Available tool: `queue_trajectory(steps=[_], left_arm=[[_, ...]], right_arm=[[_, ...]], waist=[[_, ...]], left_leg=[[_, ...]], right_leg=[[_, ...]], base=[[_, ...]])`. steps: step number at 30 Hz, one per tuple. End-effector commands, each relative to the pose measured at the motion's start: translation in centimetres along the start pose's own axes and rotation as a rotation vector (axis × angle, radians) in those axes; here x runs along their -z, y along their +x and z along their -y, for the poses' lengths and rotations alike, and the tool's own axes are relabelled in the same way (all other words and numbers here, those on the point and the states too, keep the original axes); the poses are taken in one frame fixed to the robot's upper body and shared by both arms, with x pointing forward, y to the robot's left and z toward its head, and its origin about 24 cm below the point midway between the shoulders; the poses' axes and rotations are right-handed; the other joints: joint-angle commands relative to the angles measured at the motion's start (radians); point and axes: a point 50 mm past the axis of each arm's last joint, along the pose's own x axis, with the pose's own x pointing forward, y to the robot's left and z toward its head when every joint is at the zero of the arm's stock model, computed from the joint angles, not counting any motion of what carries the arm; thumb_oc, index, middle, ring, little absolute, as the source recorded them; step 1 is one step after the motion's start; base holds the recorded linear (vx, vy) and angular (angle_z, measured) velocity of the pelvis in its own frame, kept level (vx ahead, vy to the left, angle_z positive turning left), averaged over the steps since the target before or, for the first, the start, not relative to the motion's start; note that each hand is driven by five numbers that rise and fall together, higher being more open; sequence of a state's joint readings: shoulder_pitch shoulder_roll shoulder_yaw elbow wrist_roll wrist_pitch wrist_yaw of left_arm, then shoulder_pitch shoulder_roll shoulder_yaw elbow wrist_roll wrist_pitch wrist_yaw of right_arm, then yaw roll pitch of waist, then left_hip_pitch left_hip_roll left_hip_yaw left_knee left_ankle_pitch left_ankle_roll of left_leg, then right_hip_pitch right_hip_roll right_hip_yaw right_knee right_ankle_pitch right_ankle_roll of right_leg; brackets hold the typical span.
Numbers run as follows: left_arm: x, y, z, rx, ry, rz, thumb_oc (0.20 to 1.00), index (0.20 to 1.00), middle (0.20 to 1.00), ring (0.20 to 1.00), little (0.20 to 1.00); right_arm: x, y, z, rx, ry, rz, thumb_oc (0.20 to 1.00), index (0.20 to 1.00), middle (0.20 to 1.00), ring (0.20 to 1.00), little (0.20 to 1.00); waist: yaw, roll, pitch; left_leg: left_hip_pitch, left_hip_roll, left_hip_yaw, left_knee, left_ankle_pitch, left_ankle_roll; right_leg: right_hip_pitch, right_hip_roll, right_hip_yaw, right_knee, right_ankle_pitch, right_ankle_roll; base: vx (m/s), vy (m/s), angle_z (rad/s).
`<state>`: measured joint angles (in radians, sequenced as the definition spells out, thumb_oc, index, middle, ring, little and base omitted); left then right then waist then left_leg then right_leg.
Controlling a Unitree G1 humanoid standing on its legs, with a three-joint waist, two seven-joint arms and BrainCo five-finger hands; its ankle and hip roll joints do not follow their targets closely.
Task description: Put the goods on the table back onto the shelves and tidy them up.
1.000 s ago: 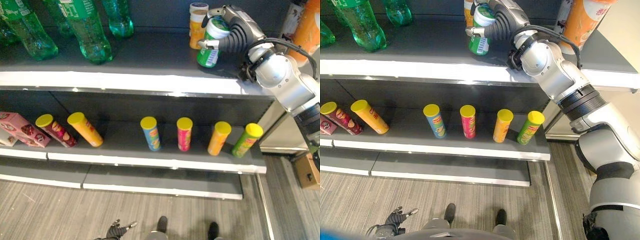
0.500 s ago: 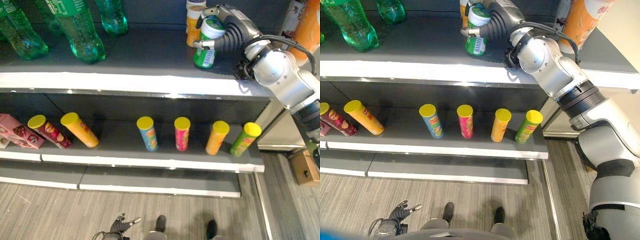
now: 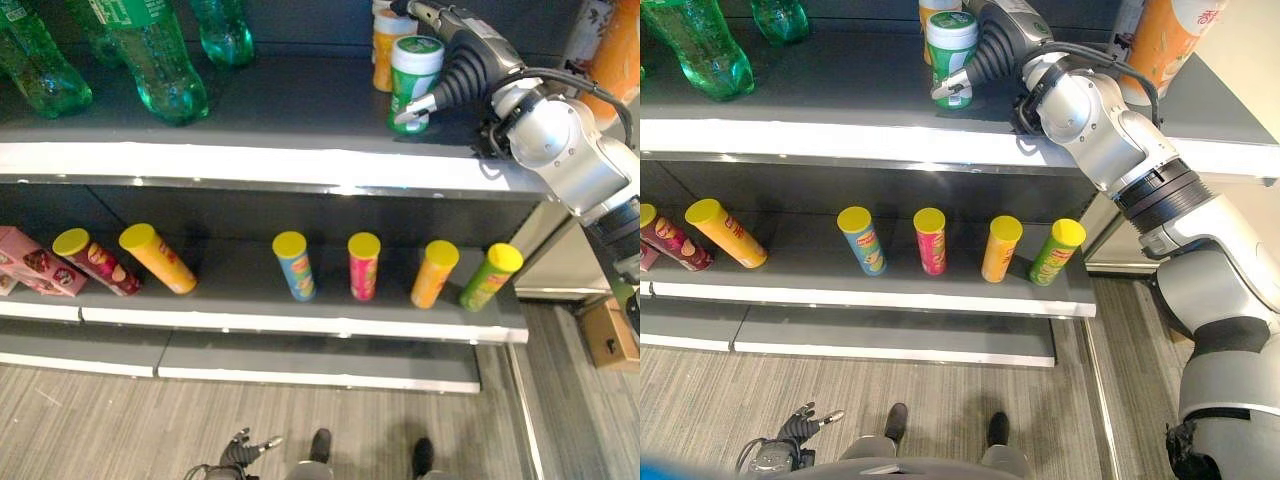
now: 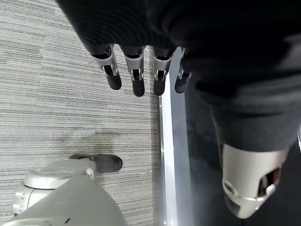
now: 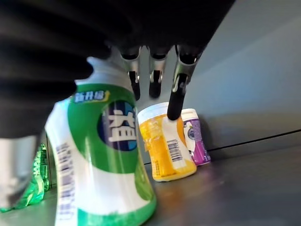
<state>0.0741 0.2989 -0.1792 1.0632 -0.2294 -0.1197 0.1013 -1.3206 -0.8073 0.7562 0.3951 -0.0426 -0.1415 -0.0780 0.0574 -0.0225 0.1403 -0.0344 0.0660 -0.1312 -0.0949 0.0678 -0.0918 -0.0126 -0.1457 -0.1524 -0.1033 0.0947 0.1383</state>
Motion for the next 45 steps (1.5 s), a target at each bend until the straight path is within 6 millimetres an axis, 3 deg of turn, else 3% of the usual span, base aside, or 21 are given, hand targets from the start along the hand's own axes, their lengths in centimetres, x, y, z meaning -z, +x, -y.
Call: queue_trajectory(steps=[1,8,9,16,18,19,24,28,38,40,43,45], left_arm=[[-1.6,0.5,-2.4,-0.046,0.053,0.040,1.000,1.000,1.000,1.000,1.000],[-1.5,0.5,-2.5,-0.049,0.053,0.034,1.000,1.000,1.000,1.000,1.000],[-1.5,0.5,-2.7,-0.056,0.054,0.031,1.000,1.000,1.000,1.000,1.000],[-1.7,0.6,-3.1,-0.074,0.060,0.027,1.000,1.000,1.000,1.000,1.000],[-1.7,0.6,-3.2,-0.079,0.060,0.024,1.000,1.000,1.000,1.000,1.000],[-1.9,0.7,-3.3,-0.086,0.068,0.025,1.000,1.000,1.000,1.000,1.000],[-2.2,0.7,-3.5,-0.094,0.090,0.027,1.000,1.000,1.000,1.000,1.000],[-3.1,0.9,-3.9,-0.110,0.113,0.052,1.000,1.000,1.000,1.000,1.000],[-5.1,1.1,-3.7,-0.102,0.162,0.123,1.000,1.000,1.000,1.000,1.000],[-5.6,1.2,-3.6,-0.098,0.188,0.140,1.000,1.000,1.000,1.000,1.000],[-6.3,1.2,-3.9,-0.100,0.203,0.164,1.000,1.000,1.000,1.000,1.000],[-6.3,1.2,-3.9,-0.100,0.203,0.164,1.000,1.000,1.000,1.000,1.000]], right_arm=[[-1.6,1.0,1.5,0.001,-0.085,0.063,1.000,1.000,1.000,1.000,1.000],[-2.0,1.0,2.2,0.026,-0.097,0.082,1.000,1.000,1.000,1.000,1.000],[-2.4,0.8,3.6,0.085,-0.120,0.105,1.000,1.000,1.000,1.000,1.000],[-3.8,-0.2,6.2,0.189,-0.154,0.170,1.000,1.000,1.000,1.000,1.000],[-4.2,-0.8,6.9,0.222,-0.162,0.193,1.000,1.000,1.000,1.000,1.000],[-5.1,-2.1,7.8,0.264,-0.179,0.243,1.000,1.000,1.000,1.000,1.000],[-5.8,-3.3,8.1,0.278,-0.199,0.283,1.000,1.000,1.000,1.000,1.000],[-6.9,-4.4,7.7,0.269,-0.206,0.343,1.000,1.000,1.000,1.000,1.000],[-7.7,-5.4,6.7,0.239,-0.189,0.391,1.000,1.000,1.000,1.000,1.000],[-7.7,-5.7,6.4,0.227,-0.179,0.395,1.000,1.000,1.000,1.000,1.000],[-7.7,-5.8,6.2,0.210,-0.165,0.403,1.000,1.000,1.000,1.000,1.000],[-7.7,-5.8,6.2,0.210,-0.165,0.403,1.000,1.000,1.000,1.000,1.000]], waist=[[0.014,-0.050,0.008],[0.010,-0.052,0.005],[0.002,-0.055,0.002],[-0.013,-0.060,-0.003],[-0.021,-0.062,-0.004],[-0.039,-0.065,-0.004],[-0.056,-0.073,-0.008],[-0.075,-0.086,-0.016],[-0.115,-0.105,-0.007],[-0.137,-0.120,0.003],[-0.157,-0.139,0.016],[-0.152,-0.139,0.016]], left_leg=[[0.018,0.005,0.102,0.008,-0.076,-0.030],[0.020,0.008,0.109,0.008,-0.079,-0.029],[0.025,0.008,0.115,0.008,-0.083,-0.027],[0.032,0.010,0.130,0.008,-0.090,-0.023],[0.036,0.011,0.136,0.008,-0.094,-0.021],[0.040,0.011,0.147,0.008,-0.101,-0.017],[0.048,0.013,0.163,0.008,-0.110,-0.012],[0.065,0.009,0.191,0.008,-0.125,0.000],[0.082,-0.030,0.219,0.008,-0.148,0.039],[0.083,-0.037,0.244,0.008,-0.148,0.047],[0.080,-0.028,0.292,0.008,-0.146,0.051],[0.080,-0.027,0.298,0.008,-0.147,0.050]], right_leg=[[0.060,-0.031,0.016,0.016,-0.077,0.025],[0.058,-0.030,0.023,0.016,-0.076,0.025],[0.057,-0.030,0.030,0.016,-0.074,0.027],[0.050,-0.028,0.049,0.016,-0.071,0.030],[0.047,-0.027,0.056,0.016,-0.069,0.031],[0.040,-0.025,0.074,0.016,-0.065,0.035],[0.028,-0.023,0.100,0.016,-0.056,0.040],[0.008,-0.017,0.157,0.016,-0.039,0.047],[-0.047,-0.022,0.262,0.041,0.002,0.073],[-0.085,-0.014,0.309,0.056,0.049,0.094],[-0.134,0.003,0.328,0.067,0.104,0.116],[-0.136,0.005,0.333,0.067,0.106,0.116]], base=[[0.00,0.000,0.00],[0.00,0.003,-0.02],[0.00,0.000,0.00],[0.00,0.026,-0.05],[-0.01,0.045,-0.21],[-0.01,0.046,-0.18],[-0.01,0.052,-0.21],[-0.01,0.080,-0.37],[-0.03,0.119,-0.28],[-0.07,0.147,-0.27],[-0.08,0.048,-0.67],[-0.03,-0.007,-0.92]])
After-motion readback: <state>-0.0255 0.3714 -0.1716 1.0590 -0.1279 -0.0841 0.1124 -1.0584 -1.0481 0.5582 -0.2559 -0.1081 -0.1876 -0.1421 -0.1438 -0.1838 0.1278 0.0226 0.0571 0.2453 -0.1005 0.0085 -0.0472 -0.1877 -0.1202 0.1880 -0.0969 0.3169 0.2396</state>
